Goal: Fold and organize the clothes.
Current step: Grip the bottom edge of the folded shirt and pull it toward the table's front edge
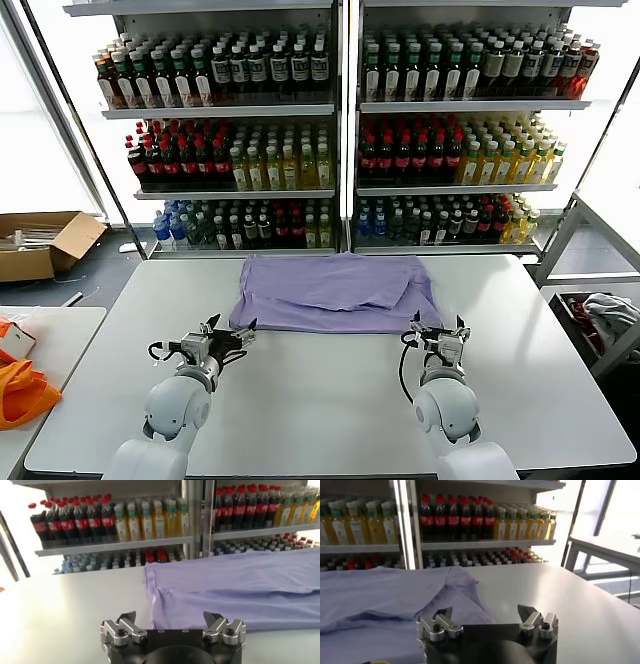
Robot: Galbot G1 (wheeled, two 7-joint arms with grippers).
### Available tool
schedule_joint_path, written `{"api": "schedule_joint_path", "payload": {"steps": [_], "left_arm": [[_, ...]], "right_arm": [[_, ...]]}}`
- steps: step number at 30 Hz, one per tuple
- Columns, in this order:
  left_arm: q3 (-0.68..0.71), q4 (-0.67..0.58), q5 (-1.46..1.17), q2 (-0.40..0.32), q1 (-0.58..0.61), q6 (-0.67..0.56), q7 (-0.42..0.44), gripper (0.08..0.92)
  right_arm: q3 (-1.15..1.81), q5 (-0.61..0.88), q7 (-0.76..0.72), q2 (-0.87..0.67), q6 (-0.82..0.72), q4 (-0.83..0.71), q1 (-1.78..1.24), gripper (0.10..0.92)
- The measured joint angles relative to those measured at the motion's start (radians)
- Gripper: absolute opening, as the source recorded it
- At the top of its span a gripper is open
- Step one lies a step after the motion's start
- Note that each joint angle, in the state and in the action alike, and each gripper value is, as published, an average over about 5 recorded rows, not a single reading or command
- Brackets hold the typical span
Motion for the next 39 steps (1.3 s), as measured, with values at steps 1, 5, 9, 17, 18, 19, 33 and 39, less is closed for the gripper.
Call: {"api": "schedule_joint_path", "payload": {"steps": [1,5,9,17,18,19,33,39], "left_arm": [[0.001,0.004,-0.001,-0.001,-0.003,0.001,0.0,0.823],[0.004,0.023,-0.007,-0.005,-0.016,0.003,-0.002,0.823],[0.005,0.04,-0.015,-0.006,-0.025,0.005,-0.004,0.823],[-0.002,0.063,-0.038,-0.006,-0.044,0.008,-0.021,0.823],[-0.003,0.064,-0.042,-0.006,-0.046,0.01,-0.024,0.82],[-0.003,0.064,-0.046,-0.006,-0.046,0.011,-0.026,0.818],[0.021,0.047,-0.044,-0.006,-0.008,0.007,-0.021,0.446],[0.028,0.037,-0.031,-0.01,0.012,-0.003,-0.02,0.273]], "right_arm": [[0.0,0.001,0.0,0.0,-0.001,-0.004,0.001,0.823],[-0.003,0.003,-0.001,-0.001,-0.004,-0.018,0.009,0.823],[-0.006,0.005,-0.004,-0.001,-0.006,-0.032,0.016,0.823],[-0.012,0.003,-0.013,0.0,-0.011,-0.054,0.019,0.789],[-0.013,0.002,-0.015,0.0,-0.011,-0.055,0.019,0.77],[-0.014,0.0,-0.017,-0.001,-0.011,-0.056,0.017,0.745],[-0.006,0.003,-0.036,-0.002,0.004,-0.059,-0.016,0.348],[-0.007,0.0,-0.044,-0.003,0.009,-0.045,-0.035,0.185]]}}
